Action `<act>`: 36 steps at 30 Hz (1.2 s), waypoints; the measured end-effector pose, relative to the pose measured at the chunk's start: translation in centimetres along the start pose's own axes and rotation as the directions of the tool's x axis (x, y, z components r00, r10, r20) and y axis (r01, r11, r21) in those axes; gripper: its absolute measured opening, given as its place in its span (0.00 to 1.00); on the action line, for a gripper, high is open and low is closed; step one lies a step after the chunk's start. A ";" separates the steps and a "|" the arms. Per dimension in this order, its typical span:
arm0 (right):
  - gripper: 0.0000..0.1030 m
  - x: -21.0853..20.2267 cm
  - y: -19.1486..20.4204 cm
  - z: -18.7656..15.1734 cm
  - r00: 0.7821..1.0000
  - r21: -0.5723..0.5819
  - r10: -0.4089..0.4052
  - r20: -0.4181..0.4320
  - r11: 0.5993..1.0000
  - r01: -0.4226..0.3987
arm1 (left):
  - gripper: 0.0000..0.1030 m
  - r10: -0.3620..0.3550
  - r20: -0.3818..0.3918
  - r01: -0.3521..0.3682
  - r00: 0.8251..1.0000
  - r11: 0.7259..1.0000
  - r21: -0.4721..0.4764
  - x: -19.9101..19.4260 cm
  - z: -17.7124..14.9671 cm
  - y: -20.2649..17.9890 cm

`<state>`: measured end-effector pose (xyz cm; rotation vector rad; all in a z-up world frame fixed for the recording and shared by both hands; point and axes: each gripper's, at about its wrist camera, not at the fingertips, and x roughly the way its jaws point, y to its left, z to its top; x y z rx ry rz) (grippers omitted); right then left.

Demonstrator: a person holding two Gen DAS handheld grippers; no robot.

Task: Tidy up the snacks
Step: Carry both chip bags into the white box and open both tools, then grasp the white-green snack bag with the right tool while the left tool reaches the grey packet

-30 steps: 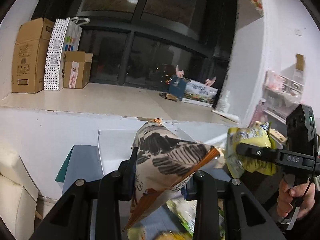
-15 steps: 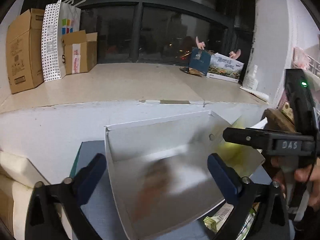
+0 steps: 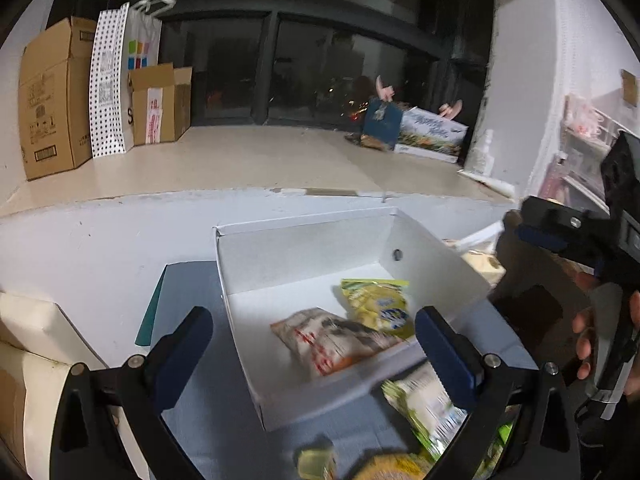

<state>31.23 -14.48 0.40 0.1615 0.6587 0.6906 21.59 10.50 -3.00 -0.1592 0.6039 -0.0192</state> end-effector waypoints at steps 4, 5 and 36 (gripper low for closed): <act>1.00 -4.5 1.3 -2.9 0.998 -0.074 0.035 0.052 0.997 -0.032 | 1.00 -0.041 0.024 0.041 0.999 0.999 0.034 -3.7 -2.1 -1.6; 1.00 -5.9 1.6 -4.2 0.998 -0.089 0.037 0.055 0.996 -0.033 | 1.00 -0.043 0.024 0.042 0.999 0.998 0.047 -4.8 -2.9 -2.1; 1.00 -5.2 -1.7 -15.5 0.976 -0.252 -0.110 -0.190 0.966 0.060 | 1.00 -0.090 -0.053 0.091 0.995 0.996 0.025 -12.7 -15.8 -5.8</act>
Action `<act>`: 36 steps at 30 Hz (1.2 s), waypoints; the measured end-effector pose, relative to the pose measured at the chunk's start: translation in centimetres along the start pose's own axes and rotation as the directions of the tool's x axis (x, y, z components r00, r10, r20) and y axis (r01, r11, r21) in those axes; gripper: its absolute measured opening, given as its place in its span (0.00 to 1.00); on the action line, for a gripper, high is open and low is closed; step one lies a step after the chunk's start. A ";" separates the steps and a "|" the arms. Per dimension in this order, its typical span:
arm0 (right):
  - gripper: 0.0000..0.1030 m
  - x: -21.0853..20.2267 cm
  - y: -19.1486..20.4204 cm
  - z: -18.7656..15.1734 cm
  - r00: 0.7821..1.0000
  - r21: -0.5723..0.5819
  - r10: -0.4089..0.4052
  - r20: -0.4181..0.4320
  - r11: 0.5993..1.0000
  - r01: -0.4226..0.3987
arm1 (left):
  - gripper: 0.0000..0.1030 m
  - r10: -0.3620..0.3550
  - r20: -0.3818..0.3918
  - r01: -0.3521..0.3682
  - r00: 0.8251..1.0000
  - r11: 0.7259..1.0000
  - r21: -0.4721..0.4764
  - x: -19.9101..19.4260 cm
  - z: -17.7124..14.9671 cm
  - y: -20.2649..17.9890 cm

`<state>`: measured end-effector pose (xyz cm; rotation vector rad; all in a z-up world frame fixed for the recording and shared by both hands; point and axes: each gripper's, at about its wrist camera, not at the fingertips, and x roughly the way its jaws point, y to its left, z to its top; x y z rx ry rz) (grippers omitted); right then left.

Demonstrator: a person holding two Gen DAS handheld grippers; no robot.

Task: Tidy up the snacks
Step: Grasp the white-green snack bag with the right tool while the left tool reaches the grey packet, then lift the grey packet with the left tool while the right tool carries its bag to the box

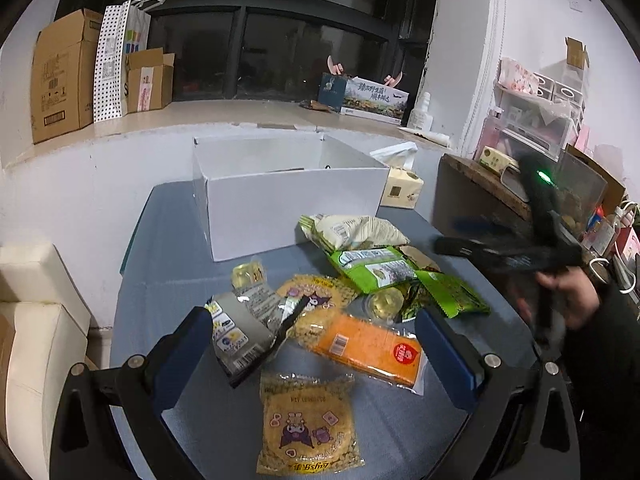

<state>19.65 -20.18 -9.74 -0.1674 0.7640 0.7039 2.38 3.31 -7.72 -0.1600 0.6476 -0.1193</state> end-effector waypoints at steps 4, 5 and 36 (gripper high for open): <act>1.00 4.8 2.2 3.6 0.994 -0.304 -0.088 -0.061 0.950 0.066 | 1.00 -0.007 -0.001 0.007 1.000 1.000 -0.004 0.0 -0.2 0.3; 1.00 6.6 2.3 4.3 0.986 -0.368 -0.129 -0.106 0.926 0.082 | 1.00 -0.011 0.002 0.011 1.000 1.000 -0.006 0.0 -0.3 0.4; 0.19 -6.5 2.2 6.1 0.983 -0.190 0.018 0.185 0.982 0.018 | 1.00 0.005 -0.161 -0.005 0.987 1.000 -0.001 7.1 -0.9 5.3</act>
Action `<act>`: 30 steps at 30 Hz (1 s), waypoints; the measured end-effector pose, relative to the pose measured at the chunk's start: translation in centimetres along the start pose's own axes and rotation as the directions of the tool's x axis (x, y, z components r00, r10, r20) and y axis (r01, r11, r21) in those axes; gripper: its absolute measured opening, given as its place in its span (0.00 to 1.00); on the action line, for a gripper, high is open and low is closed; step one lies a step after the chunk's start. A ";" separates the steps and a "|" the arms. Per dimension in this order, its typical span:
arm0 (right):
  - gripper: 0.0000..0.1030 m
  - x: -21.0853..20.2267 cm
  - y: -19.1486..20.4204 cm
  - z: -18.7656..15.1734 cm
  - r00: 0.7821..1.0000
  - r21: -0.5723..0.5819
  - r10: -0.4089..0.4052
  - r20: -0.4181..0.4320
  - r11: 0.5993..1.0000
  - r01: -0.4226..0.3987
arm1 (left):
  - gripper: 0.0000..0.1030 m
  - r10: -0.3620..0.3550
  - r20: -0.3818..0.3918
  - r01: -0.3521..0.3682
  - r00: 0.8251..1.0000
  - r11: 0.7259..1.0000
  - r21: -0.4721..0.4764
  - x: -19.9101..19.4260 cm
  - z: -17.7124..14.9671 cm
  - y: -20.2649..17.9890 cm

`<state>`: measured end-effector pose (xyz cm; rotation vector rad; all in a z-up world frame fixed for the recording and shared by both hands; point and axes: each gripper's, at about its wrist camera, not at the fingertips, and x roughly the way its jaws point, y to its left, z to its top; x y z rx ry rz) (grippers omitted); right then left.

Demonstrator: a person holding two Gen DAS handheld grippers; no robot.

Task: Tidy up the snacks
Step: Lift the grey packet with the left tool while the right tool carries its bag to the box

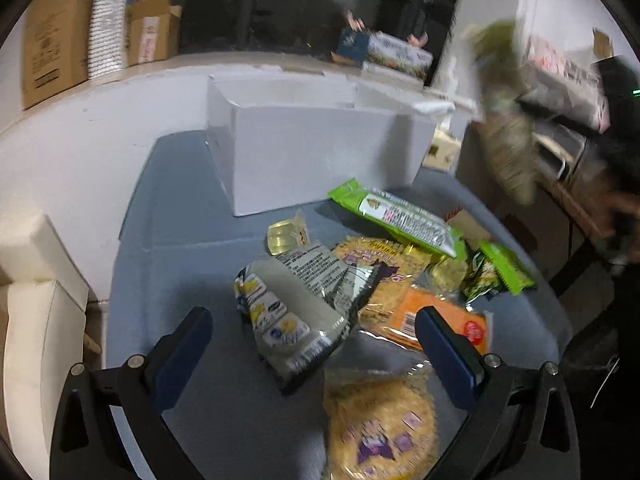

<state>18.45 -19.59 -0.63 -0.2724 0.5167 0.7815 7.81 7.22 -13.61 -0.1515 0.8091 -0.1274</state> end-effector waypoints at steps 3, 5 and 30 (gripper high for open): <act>0.19 -2.6 0.6 0.0 0.999 0.046 0.013 0.052 0.999 -0.016 | 1.00 -0.011 -0.062 0.015 0.998 0.998 0.064 2.5 0.7 0.2; 0.19 -4.4 1.1 -0.7 0.996 0.077 0.037 0.076 0.996 -0.042 | 1.00 -0.024 -0.117 0.032 0.993 0.997 0.072 4.1 1.1 0.7; 0.19 -0.6 -1.7 -0.1 0.981 0.385 0.141 0.134 0.905 -0.183 | 0.59 -0.091 0.360 0.091 0.929 0.996 0.017 -6.6 12.8 0.5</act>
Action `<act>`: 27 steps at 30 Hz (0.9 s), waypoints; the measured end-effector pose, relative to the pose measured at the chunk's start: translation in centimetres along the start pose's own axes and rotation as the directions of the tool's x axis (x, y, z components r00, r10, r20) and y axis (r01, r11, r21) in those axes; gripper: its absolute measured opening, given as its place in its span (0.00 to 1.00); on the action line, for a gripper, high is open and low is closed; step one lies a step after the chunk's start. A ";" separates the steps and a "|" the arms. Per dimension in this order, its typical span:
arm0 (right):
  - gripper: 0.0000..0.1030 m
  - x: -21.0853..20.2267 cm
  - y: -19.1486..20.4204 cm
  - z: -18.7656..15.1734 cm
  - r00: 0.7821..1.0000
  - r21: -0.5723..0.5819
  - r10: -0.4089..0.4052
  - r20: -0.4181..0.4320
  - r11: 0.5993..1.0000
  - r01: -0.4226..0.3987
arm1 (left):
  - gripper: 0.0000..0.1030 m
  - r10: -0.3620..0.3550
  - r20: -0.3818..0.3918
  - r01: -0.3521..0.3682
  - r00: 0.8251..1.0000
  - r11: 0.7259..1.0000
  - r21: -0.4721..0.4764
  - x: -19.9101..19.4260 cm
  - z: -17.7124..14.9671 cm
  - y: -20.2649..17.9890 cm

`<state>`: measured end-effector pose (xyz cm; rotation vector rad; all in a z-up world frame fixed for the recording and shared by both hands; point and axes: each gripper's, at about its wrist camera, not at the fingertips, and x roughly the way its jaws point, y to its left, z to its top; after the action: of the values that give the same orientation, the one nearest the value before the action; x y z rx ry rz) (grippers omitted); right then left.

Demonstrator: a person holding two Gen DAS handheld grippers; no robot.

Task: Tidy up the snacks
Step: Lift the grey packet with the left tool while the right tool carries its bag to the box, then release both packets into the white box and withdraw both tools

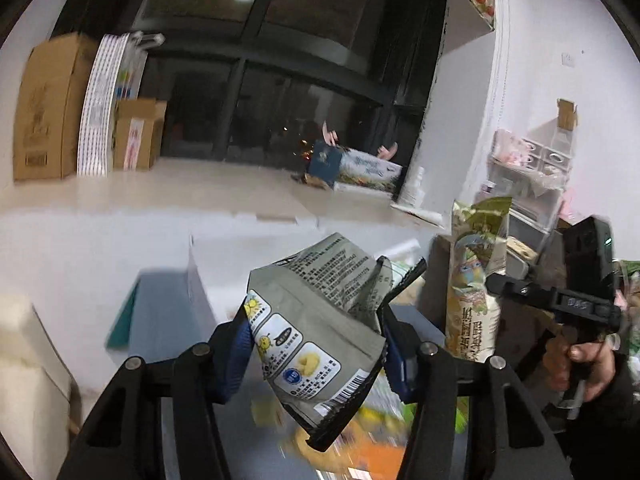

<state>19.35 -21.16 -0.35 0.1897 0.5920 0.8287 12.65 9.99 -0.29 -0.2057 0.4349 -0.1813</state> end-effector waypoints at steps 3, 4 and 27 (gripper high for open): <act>0.19 2.2 -0.3 3.8 0.999 -0.023 -0.044 0.016 0.999 0.044 | 0.59 0.020 -0.017 -0.020 1.000 1.000 0.011 3.2 3.1 0.8; 0.19 3.7 -0.7 5.7 0.998 -0.028 -0.070 0.008 0.997 0.070 | 0.59 0.031 -0.029 -0.030 0.999 0.999 0.018 4.5 3.9 1.1; 1.00 14.0 -7.7 11.0 0.968 0.032 -0.220 -0.125 0.974 0.225 | 1.00 0.218 -0.178 -0.223 0.960 0.975 -0.013 13.9 3.5 4.8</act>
<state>37.75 -15.24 -0.12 0.1127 0.7322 0.6118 27.20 12.14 -3.90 -0.1730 0.6328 0.0277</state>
